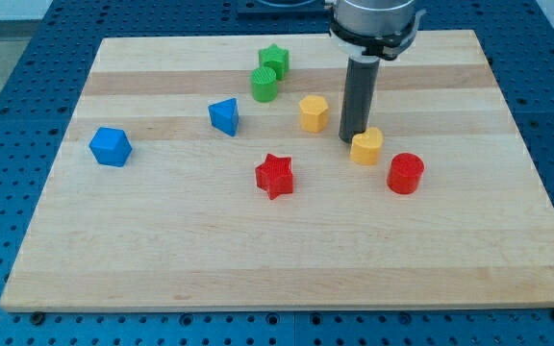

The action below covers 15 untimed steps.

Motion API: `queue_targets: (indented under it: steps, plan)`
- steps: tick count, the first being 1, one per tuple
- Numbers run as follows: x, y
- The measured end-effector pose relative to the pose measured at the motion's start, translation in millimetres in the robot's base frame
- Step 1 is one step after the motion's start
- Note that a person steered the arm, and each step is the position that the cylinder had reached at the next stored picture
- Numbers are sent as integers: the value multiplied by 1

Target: Move the yellow heart and red circle towards the right side of the boards

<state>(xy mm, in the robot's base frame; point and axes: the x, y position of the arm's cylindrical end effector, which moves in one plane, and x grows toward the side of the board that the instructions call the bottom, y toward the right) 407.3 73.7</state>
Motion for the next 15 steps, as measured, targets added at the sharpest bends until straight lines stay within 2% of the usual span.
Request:
queue_targets:
  steps: [1, 2, 3, 6, 7, 9, 10, 11, 12, 14, 15]
  plan:
    - [0, -26]
    - [4, -29]
    - [22, -8]
    - [25, 42]
    - [26, 51]
    - [59, 49]
    - [51, 59]
    - [16, 66]
    - [3, 70]
    - [21, 70]
    - [27, 51]
